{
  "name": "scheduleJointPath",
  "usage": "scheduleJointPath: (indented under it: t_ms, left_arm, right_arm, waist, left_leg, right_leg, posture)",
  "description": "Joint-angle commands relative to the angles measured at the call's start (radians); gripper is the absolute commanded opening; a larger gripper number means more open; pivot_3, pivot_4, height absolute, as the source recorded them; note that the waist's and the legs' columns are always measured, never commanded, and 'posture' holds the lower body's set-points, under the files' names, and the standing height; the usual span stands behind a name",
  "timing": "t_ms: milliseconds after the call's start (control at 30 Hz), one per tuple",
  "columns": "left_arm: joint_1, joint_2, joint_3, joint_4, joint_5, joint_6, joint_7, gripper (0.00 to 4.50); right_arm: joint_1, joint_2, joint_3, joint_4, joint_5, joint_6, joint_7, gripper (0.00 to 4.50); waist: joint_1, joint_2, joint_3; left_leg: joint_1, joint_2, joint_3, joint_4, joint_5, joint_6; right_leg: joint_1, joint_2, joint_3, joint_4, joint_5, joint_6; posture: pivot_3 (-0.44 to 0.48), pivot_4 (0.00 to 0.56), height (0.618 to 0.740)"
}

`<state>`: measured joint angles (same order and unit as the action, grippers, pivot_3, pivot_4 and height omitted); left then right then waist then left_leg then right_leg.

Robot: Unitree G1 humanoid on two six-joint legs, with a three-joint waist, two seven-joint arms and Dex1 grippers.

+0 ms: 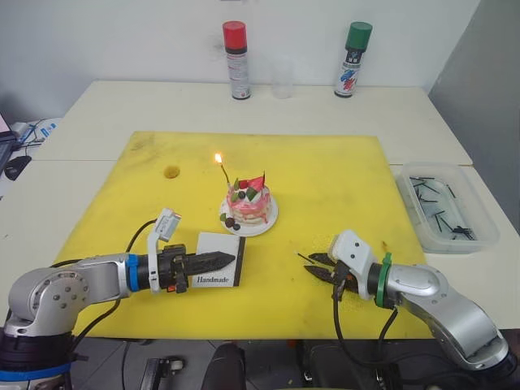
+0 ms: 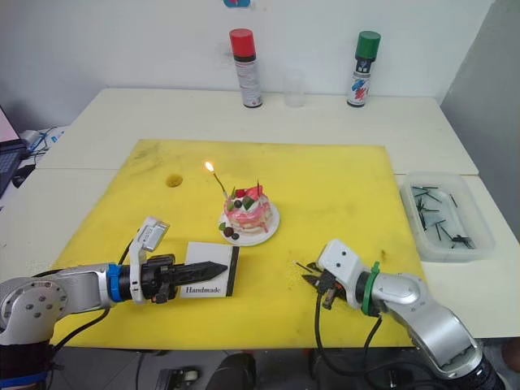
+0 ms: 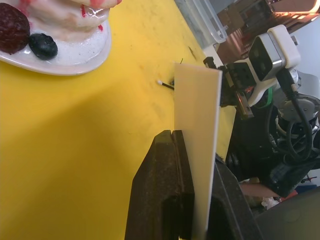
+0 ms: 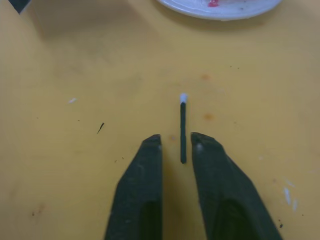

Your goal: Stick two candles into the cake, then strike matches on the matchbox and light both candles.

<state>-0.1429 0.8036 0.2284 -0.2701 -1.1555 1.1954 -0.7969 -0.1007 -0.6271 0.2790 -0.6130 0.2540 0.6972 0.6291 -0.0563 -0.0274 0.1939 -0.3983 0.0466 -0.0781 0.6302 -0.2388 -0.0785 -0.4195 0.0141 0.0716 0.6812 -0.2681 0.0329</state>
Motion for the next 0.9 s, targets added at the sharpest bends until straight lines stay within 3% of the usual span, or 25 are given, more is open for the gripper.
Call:
scheduleJointPath:
  t_ms: [33,433,767,900]
  left_arm:
    - [-0.012,0.015,0.010,-0.017,-0.004,0.003,-0.010,0.00]
    - [-0.027,0.009,0.006,-0.019,-0.007,0.016,0.001,0.00]
    - [-0.037,0.007,0.008,-0.019,-0.007,0.023,0.004,0.00]
    - [-0.036,0.006,0.009,-0.020,-0.008,0.025,0.007,0.00]
  right_arm:
    - [0.010,0.012,-0.001,-0.019,-0.005,-0.059,0.006,2.43]
    - [0.071,0.164,-0.030,0.095,-0.056,-0.205,-0.104,2.43]
    - [0.120,0.191,-0.020,0.104,-0.068,-0.191,-0.120,2.43]
    - [0.115,0.216,-0.011,0.094,-0.069,-0.151,-0.138,1.49]
  waist:
    - [0.000,0.000,0.000]
    - [0.001,0.000,0.000]
    - [0.002,-0.001,0.000]
    - [0.002,-0.001,-0.001]
  left_leg:
    - [0.000,0.000,0.000,0.000,0.000,0.000]
    - [0.000,0.000,0.000,0.000,0.000,0.000]
    - [0.001,0.000,0.000,0.000,0.000,0.000]
    - [0.001,0.000,0.000,0.000,0.000,0.000]
  right_leg:
    - [0.000,0.000,0.000,0.000,0.000,0.000]
    - [0.000,0.000,0.000,0.000,0.000,0.000]
    - [0.001,0.000,0.000,0.001,0.000,0.000]
    - [0.001,0.000,0.000,0.001,0.000,0.000]
  posture:
    - [0.000,0.150,0.740]
    - [0.000,0.150,0.740]
    - [0.000,0.150,0.740]
    - [0.000,0.150,0.740]
